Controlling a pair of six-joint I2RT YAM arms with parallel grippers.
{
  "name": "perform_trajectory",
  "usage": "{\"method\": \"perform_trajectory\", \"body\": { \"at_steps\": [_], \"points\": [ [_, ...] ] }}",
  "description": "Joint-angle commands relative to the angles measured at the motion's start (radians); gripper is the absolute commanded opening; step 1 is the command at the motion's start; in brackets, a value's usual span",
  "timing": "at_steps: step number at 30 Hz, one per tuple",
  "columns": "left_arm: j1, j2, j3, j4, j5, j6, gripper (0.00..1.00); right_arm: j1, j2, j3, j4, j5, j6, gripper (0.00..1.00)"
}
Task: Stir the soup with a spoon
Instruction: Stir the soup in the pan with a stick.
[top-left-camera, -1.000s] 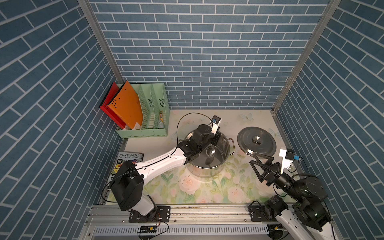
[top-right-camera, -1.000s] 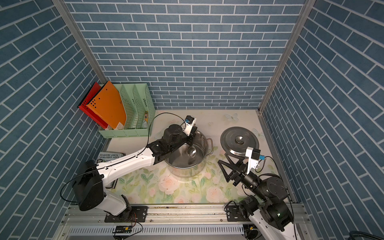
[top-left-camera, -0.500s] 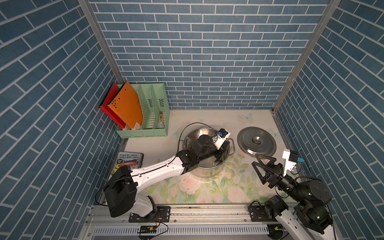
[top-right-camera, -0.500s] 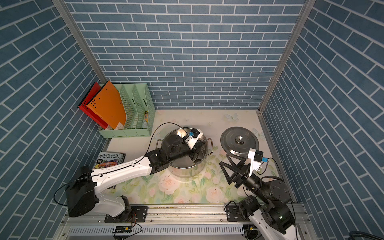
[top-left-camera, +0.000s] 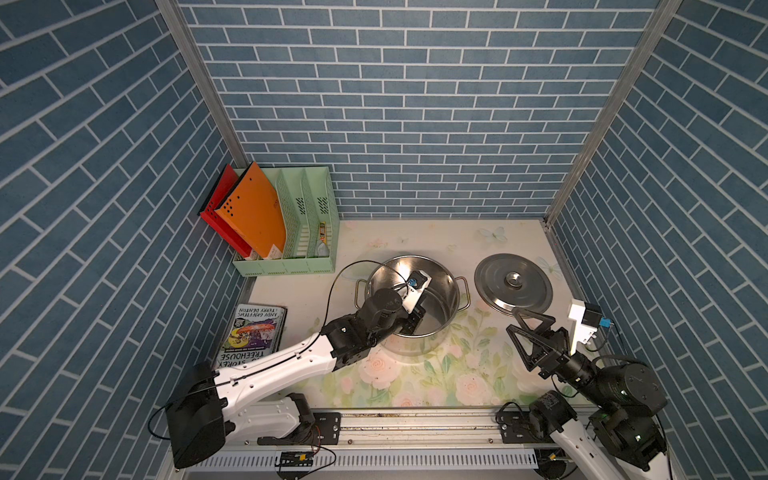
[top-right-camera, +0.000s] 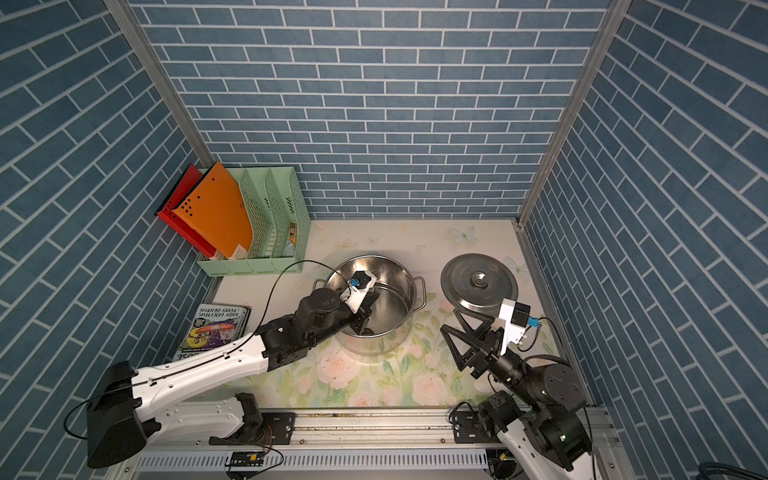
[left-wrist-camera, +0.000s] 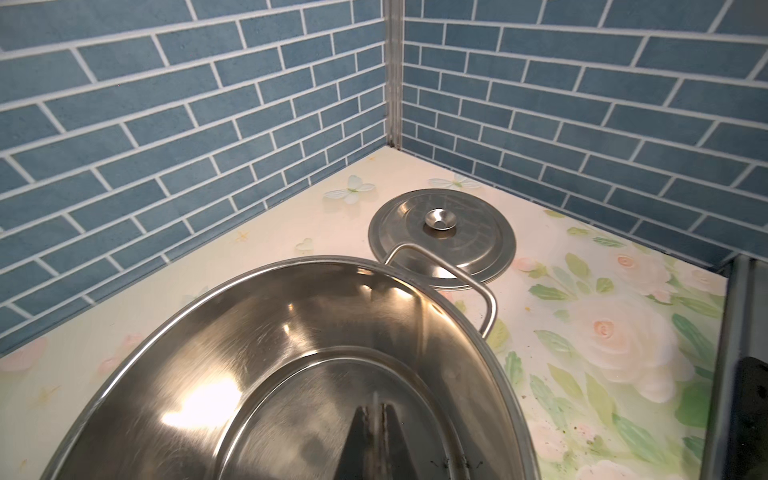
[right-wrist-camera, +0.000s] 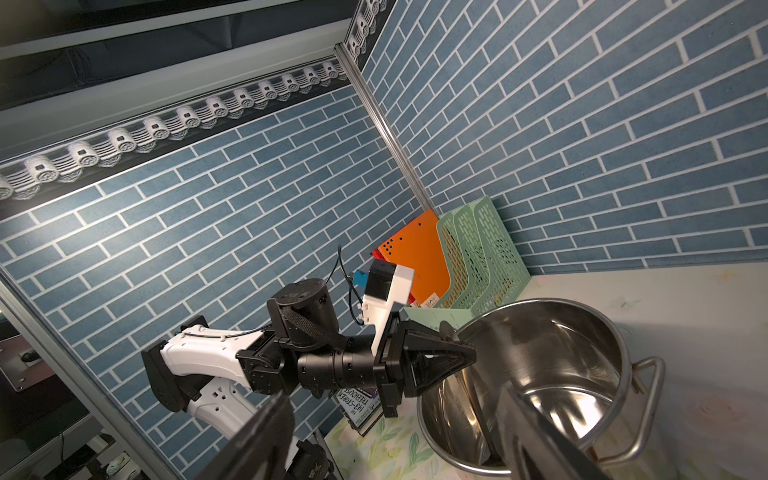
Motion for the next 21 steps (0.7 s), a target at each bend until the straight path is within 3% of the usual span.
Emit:
{"method": "perform_trajectory", "body": {
  "at_steps": [1,8,15,21],
  "points": [
    [0.042,-0.006,-0.011,-0.019,-0.119,0.01,0.0,0.003,-0.005,-0.004,0.05,-0.019,0.002,0.81],
    [0.169,0.049,-0.004,0.098,-0.128,0.017,0.0,0.003,-0.022,0.002,0.023,-0.012,0.003,0.81],
    [0.201,0.242,0.137,0.205,-0.027,0.041,0.0,0.003,-0.022,0.006,0.022,-0.012,0.001,0.81],
    [0.201,0.369,0.23,0.311,0.134,0.024,0.0,0.003,-0.024,0.019,0.008,-0.009,-0.005,0.81]
  ]
}}
